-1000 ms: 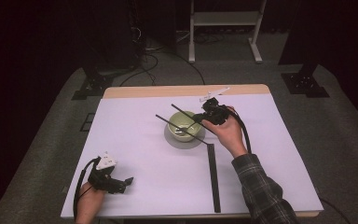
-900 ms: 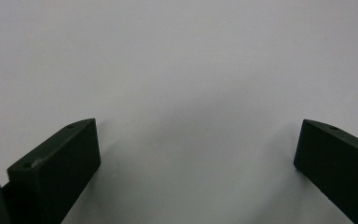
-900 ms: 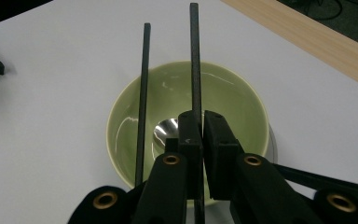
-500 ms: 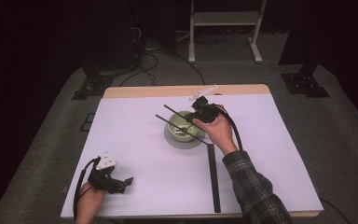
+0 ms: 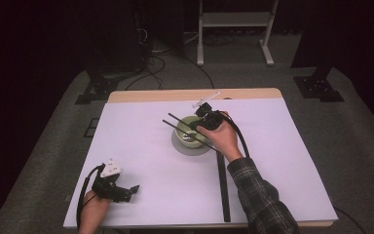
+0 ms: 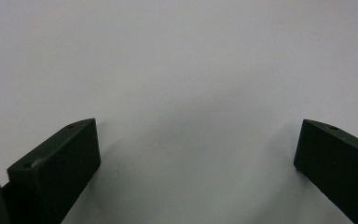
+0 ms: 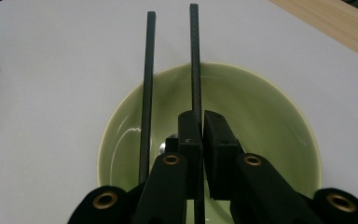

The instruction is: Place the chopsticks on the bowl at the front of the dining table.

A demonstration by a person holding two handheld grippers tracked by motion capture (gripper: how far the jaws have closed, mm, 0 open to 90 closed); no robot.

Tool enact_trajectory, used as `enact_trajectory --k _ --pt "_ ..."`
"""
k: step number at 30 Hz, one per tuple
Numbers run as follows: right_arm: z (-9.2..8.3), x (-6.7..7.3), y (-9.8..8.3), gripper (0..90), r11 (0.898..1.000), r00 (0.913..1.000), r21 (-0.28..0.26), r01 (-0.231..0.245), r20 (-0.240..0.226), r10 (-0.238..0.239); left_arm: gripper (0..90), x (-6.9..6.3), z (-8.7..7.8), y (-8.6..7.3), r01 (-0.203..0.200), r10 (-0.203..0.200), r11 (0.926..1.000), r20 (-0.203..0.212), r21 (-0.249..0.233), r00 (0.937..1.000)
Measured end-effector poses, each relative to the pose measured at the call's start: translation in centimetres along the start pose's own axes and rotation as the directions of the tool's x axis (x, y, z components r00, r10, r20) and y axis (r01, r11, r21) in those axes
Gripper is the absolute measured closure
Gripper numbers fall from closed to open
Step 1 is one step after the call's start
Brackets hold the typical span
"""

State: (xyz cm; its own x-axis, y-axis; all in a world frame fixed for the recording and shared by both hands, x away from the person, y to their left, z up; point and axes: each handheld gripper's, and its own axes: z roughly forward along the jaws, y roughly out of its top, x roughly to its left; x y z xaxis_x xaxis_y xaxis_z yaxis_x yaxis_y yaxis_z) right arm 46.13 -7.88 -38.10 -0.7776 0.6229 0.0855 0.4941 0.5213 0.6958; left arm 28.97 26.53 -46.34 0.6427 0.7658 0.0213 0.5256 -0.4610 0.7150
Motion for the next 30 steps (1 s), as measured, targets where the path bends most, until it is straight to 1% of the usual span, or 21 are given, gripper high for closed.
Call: enact_trajectory --k 9,11,13,17,19,21,23,25,30 --pt "0.3 0.0 0.0 84.9 1.0 1.0 -0.003 0.0 -0.001 0.0 0.0 0.0 0.0 0.0 0.0 0.0 1.0 0.0 0.0 1.0" --pt "0.2 -0.1 0.0 75.2 1.0 0.9998 -0.008 0.0 0.021 0.0 0.0 0.0 0.0 0.0 0.0 0.0 1.0 0.0 0.0 1.0" --pt "0.0 -0.1 0.0 71.7 1.0 0.9999 -0.016 -0.002 0.011 0.003 0.0 0.0 0.0 0.0 0.0 0.0 1.0 0.0 0.0 1.0" --pt "-0.7 -0.1 -0.1 70.1 1.0 0.9997 -0.027 0.001 0.024 -0.001 0.0 0.0 0.0 0.0 0.001 -0.001 1.0 0.0 -0.001 1.0" --pt "-1.2 -0.2 -0.2 72.6 0.999 0.9996 -0.037 -0.002 0.027 0.003 0.0 0.0 0.0 0.0 0.001 -0.001 1.0 0.0 -0.001 1.0" --pt "-1.7 -0.2 -0.5 78.7 0.999 0.9996 -0.045 0.005 0.029 -0.004 0.0 0.0 0.0 0.0 0.001 -0.001 1.0 0.0 -0.001 1.0" --pt "-2.3 -0.3 -0.9 85.6 0.999 0.9995 -0.054 0.003 0.03 -0.001 0.0 0.0 0.0 0.0 0.001 -0.001 1.0 0.0 -0.001 1.0" --pt "-2.8 -0.5 -1.2 89.7 0.998 0.9997 -0.061 0.002 0.023 0.0 0.0 0.0 0.0 0.0 0.001 -0.001 1.0 0.0 -0.001 1.0" --pt "-4.2 -0.7 -2.1 89.9 0.997 0.9995 -0.072 0.006 0.031 -0.004 0.0 0.0 0.0 0.0 0.001 -0.001 1.0 0.0 -0.001 1.0"
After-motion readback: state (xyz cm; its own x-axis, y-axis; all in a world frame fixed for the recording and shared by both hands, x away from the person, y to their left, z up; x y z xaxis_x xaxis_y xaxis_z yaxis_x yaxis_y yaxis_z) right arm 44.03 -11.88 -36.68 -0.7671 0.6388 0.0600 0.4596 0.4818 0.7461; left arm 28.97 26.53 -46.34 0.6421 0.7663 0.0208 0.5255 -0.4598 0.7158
